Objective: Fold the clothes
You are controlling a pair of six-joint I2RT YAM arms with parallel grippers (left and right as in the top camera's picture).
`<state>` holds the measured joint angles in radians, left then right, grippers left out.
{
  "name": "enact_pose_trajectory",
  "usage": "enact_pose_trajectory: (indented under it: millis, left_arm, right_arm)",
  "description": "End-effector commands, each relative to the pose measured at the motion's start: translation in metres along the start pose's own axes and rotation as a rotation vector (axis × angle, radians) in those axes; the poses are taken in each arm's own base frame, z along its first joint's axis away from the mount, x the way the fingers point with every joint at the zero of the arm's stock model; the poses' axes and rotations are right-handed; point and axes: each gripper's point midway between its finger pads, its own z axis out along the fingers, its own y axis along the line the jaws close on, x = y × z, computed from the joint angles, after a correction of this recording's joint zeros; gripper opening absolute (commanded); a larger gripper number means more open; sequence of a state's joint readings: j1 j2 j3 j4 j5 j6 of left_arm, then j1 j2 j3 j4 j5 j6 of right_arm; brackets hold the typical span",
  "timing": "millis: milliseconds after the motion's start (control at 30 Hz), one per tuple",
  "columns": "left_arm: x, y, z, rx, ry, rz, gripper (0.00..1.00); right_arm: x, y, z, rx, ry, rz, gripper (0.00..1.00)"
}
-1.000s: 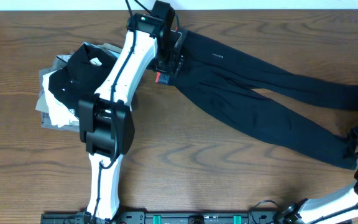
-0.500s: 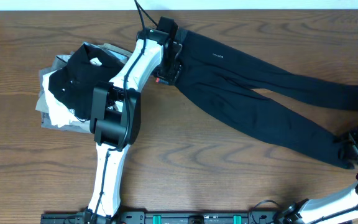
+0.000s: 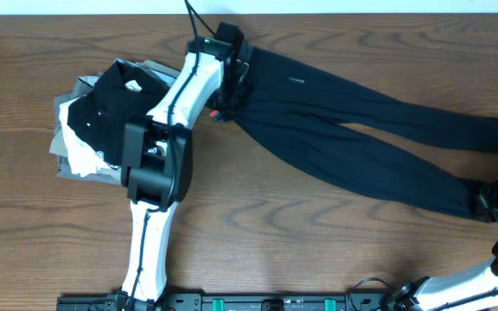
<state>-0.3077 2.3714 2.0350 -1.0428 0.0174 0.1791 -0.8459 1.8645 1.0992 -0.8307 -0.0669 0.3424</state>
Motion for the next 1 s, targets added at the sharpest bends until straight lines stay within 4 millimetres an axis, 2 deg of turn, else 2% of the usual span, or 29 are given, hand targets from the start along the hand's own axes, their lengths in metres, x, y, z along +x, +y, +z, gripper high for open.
enact_pose_trajectory:
  millis: [0, 133, 333, 367, 433, 533, 733, 767, 867, 967]
  left_arm:
    - [-0.005, 0.03, -0.06, -0.083, -0.092, -0.056, 0.06]
    - [0.001, 0.042, -0.081, -0.093, -0.112, -0.082, 0.07]
    - [0.011, 0.047, -0.081, -0.089, -0.075, -0.093, 0.09]
    - [0.012, 0.047, -0.081, -0.089, -0.072, -0.093, 0.12]
    - [0.013, 0.046, -0.081, -0.088, -0.07, -0.092, 0.34]
    - [0.016, 0.045, -0.081, -0.086, -0.055, -0.096, 0.61]
    - [0.031, 0.042, -0.081, -0.074, 0.006, -0.117, 0.73]
    - [0.034, 0.039, -0.08, -0.055, 0.016, -0.128, 0.73]
    - [0.04, 0.012, -0.078, 0.096, 0.046, -0.138, 0.73]
    - [0.048, -0.017, -0.073, 0.239, 0.085, -0.164, 0.73]
  right_arm:
    - [-0.021, -0.028, 0.007, 0.174, -0.11, 0.068, 0.01]
    - [-0.044, -0.033, -0.004, 0.197, -0.187, 0.08, 0.01]
    - [-0.081, -0.043, -0.046, 0.253, -0.273, 0.036, 0.01]
    - [-0.085, -0.042, -0.052, 0.246, -0.278, 0.038, 0.01]
    - [-0.088, -0.037, -0.061, 0.223, -0.276, 0.032, 0.01]
    - [-0.09, -0.034, -0.066, 0.217, -0.277, 0.022, 0.01]
    - [-0.09, -0.03, -0.065, 0.195, -0.272, 0.02, 0.02]
    - [-0.089, -0.031, -0.065, 0.196, -0.27, 0.021, 0.04]
    - [-0.087, -0.032, -0.065, 0.198, -0.261, 0.021, 0.24]
    - [-0.087, -0.031, -0.065, 0.197, -0.259, 0.021, 0.5]
